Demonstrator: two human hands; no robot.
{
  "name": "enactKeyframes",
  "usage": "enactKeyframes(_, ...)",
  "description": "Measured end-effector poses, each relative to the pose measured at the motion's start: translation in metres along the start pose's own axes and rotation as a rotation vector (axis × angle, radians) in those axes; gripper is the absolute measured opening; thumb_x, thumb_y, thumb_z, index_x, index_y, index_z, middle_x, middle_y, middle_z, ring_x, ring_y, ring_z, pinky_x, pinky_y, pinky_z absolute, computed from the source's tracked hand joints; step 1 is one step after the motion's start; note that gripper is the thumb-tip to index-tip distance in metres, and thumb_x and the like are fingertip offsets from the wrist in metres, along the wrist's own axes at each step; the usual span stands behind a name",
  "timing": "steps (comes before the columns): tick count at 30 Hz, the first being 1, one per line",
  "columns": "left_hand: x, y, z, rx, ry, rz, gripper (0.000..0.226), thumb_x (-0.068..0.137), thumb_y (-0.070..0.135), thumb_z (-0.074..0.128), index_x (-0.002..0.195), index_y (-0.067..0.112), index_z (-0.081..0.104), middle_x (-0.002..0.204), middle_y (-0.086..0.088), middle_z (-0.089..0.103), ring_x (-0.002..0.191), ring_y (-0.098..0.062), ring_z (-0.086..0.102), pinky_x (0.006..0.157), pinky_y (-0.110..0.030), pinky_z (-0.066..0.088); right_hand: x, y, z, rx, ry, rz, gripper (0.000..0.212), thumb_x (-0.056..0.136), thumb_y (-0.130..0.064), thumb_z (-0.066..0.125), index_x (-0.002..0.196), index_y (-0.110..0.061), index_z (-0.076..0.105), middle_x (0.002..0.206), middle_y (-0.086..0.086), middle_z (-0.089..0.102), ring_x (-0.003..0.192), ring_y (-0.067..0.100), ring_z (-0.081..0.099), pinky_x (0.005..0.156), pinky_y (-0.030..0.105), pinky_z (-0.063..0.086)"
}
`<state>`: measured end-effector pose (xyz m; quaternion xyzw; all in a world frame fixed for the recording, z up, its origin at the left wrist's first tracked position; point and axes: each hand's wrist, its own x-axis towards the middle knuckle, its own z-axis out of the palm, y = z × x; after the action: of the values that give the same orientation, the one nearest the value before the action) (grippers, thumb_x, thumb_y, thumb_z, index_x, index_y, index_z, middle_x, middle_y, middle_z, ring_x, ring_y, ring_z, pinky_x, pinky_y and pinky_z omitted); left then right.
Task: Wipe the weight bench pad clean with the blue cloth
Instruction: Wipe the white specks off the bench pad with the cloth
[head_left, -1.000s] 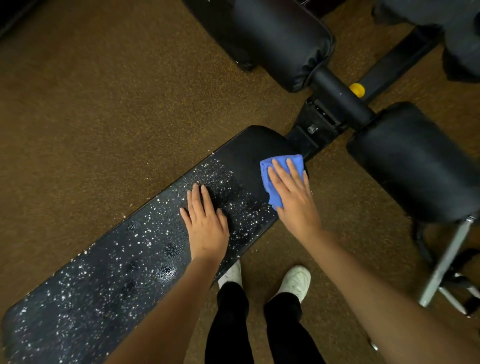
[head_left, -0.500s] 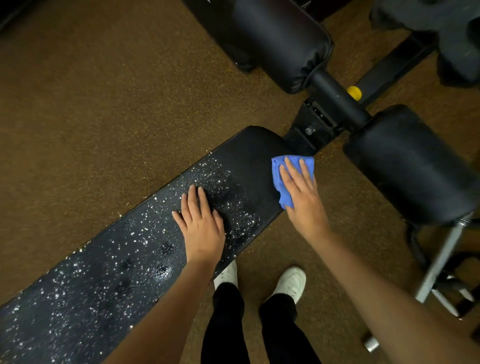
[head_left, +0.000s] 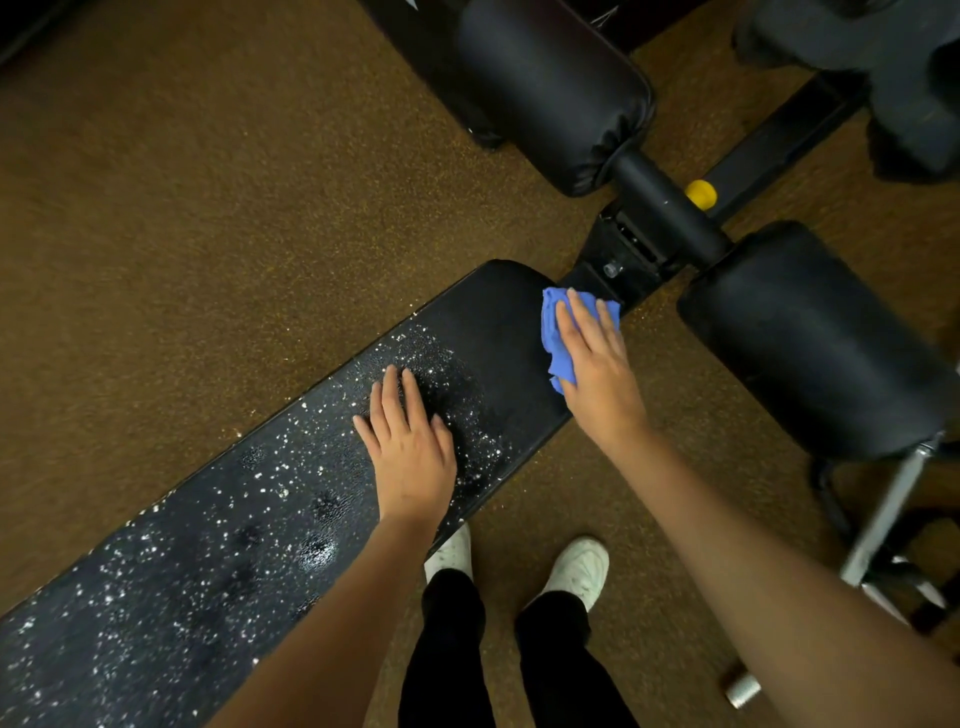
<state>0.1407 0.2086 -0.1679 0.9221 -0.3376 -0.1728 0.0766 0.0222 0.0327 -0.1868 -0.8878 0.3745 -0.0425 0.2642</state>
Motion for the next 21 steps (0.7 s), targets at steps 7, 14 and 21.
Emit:
enactKeyframes(7,0.003,0.004,-0.003,0.011,-0.018,-0.012,0.063,0.091,0.036,0.009,0.146,0.006,0.017,0.153,-0.014,0.015,0.141,-0.031,0.013,0.112,-0.059,0.012,-0.033,0.001,0.01,0.125,0.062,0.101,0.082,0.076,-0.002,0.07,0.145,-0.005,0.027,0.155,0.01,0.019,0.141,0.035,0.019,0.115,0.044,0.02)
enactKeyframes(14,0.017,0.007,-0.01,-0.009,0.012,-0.02,0.064,0.09,0.037,0.009,0.146,0.007,0.015,0.153,-0.013,0.015,0.141,-0.03,0.012,0.112,-0.055,0.005,0.051,-0.025,-0.003,-0.184,-0.052,-0.059,0.086,0.075,-0.015,0.073,0.146,-0.008,0.025,0.154,0.007,0.023,0.139,0.033,0.022,0.111,0.054,0.021)
enactKeyframes(21,0.018,-0.001,-0.014,-0.035,0.041,-0.052,0.065,0.089,0.037,0.01,0.145,0.004,0.018,0.152,-0.015,0.018,0.14,-0.031,0.015,0.112,-0.052,0.009,0.045,-0.053,0.018,-0.248,-0.141,-0.389,0.085,0.074,-0.013,0.07,0.146,-0.013,0.026,0.155,0.002,0.022,0.143,0.034,0.015,0.113,0.052,0.01)
